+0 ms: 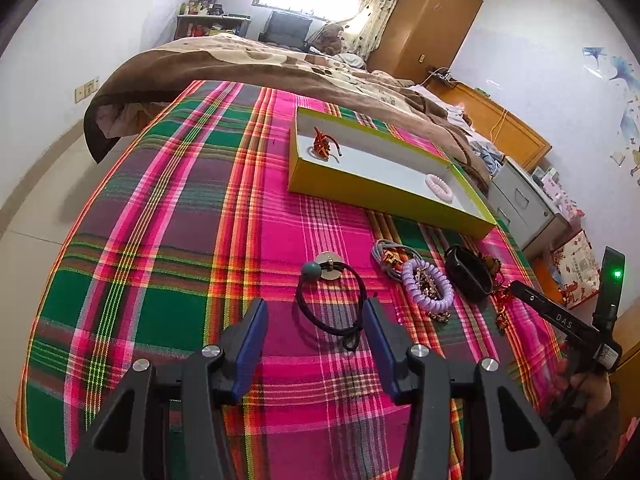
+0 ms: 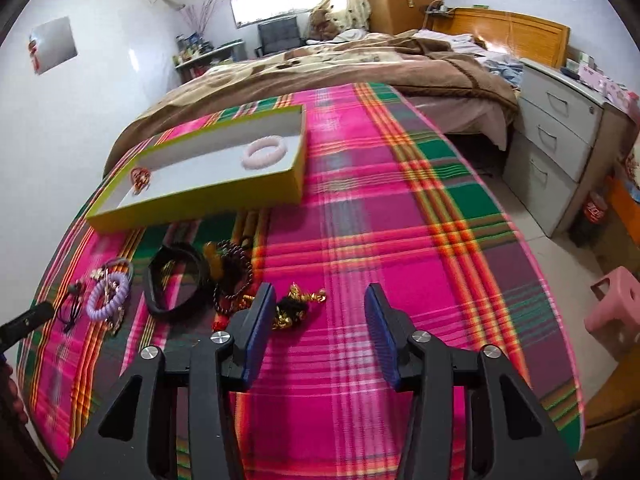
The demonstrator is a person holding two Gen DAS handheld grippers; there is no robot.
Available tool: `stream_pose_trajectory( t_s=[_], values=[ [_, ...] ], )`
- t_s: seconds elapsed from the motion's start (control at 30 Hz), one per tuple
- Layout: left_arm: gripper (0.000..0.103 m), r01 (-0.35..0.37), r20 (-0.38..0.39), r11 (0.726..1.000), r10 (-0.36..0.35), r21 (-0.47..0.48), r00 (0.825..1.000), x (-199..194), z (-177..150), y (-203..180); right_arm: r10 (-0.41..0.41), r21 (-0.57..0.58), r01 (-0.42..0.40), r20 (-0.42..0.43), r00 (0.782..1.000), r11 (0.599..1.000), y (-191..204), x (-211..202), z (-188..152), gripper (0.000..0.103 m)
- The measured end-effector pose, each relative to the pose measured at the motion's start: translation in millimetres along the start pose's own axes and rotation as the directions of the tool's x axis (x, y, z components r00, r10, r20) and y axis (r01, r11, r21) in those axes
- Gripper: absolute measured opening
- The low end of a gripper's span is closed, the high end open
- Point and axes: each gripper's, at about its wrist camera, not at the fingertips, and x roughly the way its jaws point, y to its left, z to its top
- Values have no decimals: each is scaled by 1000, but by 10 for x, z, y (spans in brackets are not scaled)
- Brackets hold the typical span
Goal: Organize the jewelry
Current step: 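Grasp the gold charm cluster with the right tool while the left tool grasps the black cord with green bead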
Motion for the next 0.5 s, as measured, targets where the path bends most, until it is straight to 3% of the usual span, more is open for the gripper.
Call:
stream_pose_trajectory(
  t_s=[0.2,0.33,0.5],
  values=[
    [49,-5,0,1000,5,4,1000,12,2,14,2,-29,-2,-8,1000,1000,69,43,-31,37],
    [49,-18,-9,1000,18,5,1000,37,-7,18,30,-35,-31,-13,999,999,81,49,-22,20],
    [49,-18,-13,1000,18,16,1000,37,-4,-14,22,-65,-22,-3,1000,998,152,32,-53,16]
  ],
)
